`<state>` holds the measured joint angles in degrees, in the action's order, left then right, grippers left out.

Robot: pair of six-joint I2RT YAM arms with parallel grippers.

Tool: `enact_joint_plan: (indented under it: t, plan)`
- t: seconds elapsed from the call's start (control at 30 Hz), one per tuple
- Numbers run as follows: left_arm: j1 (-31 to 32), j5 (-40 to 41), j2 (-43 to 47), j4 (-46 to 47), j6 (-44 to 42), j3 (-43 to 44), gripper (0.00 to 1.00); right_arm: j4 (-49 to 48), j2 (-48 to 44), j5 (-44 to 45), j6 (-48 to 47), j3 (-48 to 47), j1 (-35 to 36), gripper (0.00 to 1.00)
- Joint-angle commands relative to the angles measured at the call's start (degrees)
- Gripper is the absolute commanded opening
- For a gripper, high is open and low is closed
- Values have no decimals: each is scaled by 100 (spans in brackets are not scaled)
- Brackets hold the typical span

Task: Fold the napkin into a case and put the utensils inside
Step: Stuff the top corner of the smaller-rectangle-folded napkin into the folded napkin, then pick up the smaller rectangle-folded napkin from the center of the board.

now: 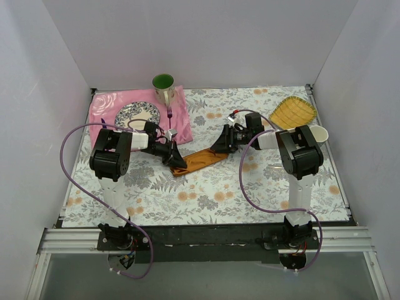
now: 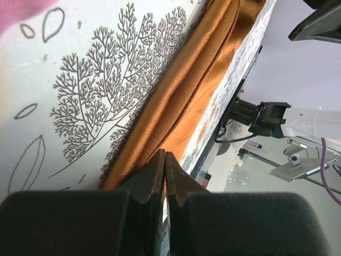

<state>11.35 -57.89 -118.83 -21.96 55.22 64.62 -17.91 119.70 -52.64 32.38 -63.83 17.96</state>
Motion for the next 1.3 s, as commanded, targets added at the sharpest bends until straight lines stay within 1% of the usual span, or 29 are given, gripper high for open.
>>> enact_joint_plan:
  t: [0.0,0.2,0.4,0.5,0.63,0.77,0.83,0.87,1.0,1.07,1.17,1.2,1.23,1.27]
  plan:
    - [-160,349,-53,130,-249,-20,0,605,89,544,-399,354,-99,65]
    - [-169,199,-158,60,-284,42,0,736,-52,562,-584,451,-99,63]
    - [-160,33,-282,-203,-556,270,0,780,-430,475,-637,661,32,62]
    - [-142,-195,-168,-274,-670,375,1,833,-509,483,-716,644,76,61]
    - [-142,-372,157,-362,-933,525,5,877,-509,571,-698,626,85,57]
    - [-142,-372,509,-634,-1399,797,12,947,-518,623,-689,618,85,48]
    - [-142,-215,658,-722,-1531,964,17,1009,-544,694,-698,626,85,46]
    - [-142,-145,676,-783,-1680,1034,18,1026,-570,694,-707,635,94,41]
    - [-125,58,729,-1003,-2050,1290,23,1105,-632,782,-803,688,94,38]
    - [-72,277,773,-1012,-2277,1360,30,1149,-632,782,-874,705,103,37]
    - [-37,410,747,-1135,-3015,1526,39,1228,-641,799,-961,697,103,37]
    - [-37,419,747,-1205,-3522,1562,42,1263,-641,817,-1005,671,120,37]
    - [-11,462,755,-1258,-3762,1571,52,1316,-658,826,-1032,662,120,37]
    - [16,541,773,-1302,-3999,1597,54,1334,-667,834,-1110,653,120,36]
